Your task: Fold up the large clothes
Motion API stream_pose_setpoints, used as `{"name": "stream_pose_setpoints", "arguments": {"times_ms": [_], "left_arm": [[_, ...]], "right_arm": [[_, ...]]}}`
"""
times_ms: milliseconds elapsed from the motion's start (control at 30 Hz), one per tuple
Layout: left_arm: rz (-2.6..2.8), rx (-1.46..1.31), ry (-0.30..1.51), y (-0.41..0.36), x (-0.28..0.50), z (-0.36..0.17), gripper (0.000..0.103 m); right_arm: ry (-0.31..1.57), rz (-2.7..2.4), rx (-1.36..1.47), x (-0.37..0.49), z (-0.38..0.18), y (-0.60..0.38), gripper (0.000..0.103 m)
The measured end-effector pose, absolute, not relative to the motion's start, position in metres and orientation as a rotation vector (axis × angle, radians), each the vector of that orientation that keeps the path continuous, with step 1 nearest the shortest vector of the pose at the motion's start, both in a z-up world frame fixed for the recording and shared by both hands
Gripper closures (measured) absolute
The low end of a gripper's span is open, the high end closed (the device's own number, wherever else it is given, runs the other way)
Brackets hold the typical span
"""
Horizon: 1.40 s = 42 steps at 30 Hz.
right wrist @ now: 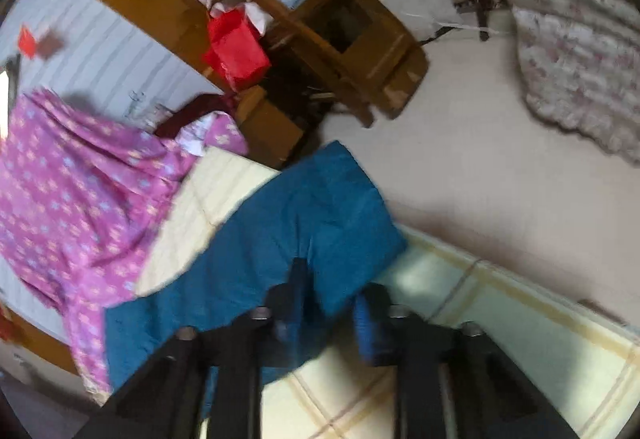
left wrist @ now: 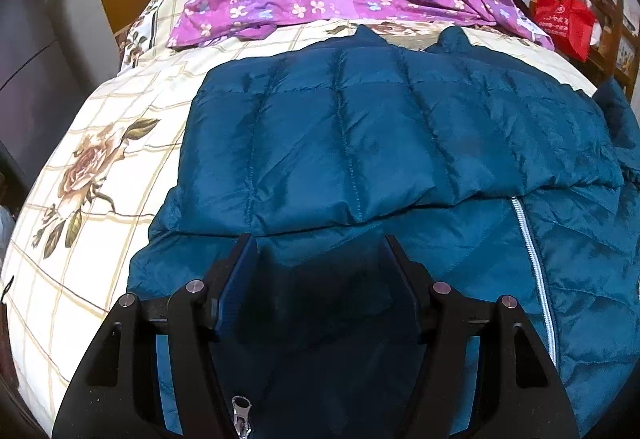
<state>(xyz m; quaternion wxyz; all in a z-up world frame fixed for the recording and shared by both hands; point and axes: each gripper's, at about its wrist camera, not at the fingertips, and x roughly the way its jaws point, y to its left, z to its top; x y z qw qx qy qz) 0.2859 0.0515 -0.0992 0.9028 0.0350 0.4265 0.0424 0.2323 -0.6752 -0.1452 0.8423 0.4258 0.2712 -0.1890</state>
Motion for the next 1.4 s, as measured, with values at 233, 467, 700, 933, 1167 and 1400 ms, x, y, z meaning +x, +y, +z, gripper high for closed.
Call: {"name": "stream_pose_setpoints", "arguments": {"times_ms": [233, 467, 700, 933, 1167, 1400], "left_arm": [[0.156, 0.008, 0.913, 0.073, 0.292, -0.099, 0.04], [0.191, -0.078, 0.92, 0.095, 0.294, -0.094, 0.04], [0.138, -0.11, 0.927, 0.095, 0.301, -0.092, 0.04], [0.122, -0.181, 0.934, 0.106, 0.305, -0.09, 0.04], [0.077, -0.2, 0.931, 0.103, 0.308, -0.089, 0.04], [0.052, -0.197, 0.91, 0.098, 0.304, -0.086, 0.04]], "right_arm": [[0.529, -0.403, 0.635, 0.232, -0.087, -0.611, 0.094], [0.46, -0.129, 0.435, 0.247, -0.018, -0.46, 0.096], [0.464, 0.251, 0.355, 0.262, -0.025, -0.27, 0.096], [0.583, 0.444, 0.353, 0.286, -0.089, -0.16, 0.096], [0.687, 0.527, 0.288, 0.295, -0.111, -0.109, 0.093], [0.672, 0.477, 0.252, 0.283, -0.1, -0.115, 0.018]]}}
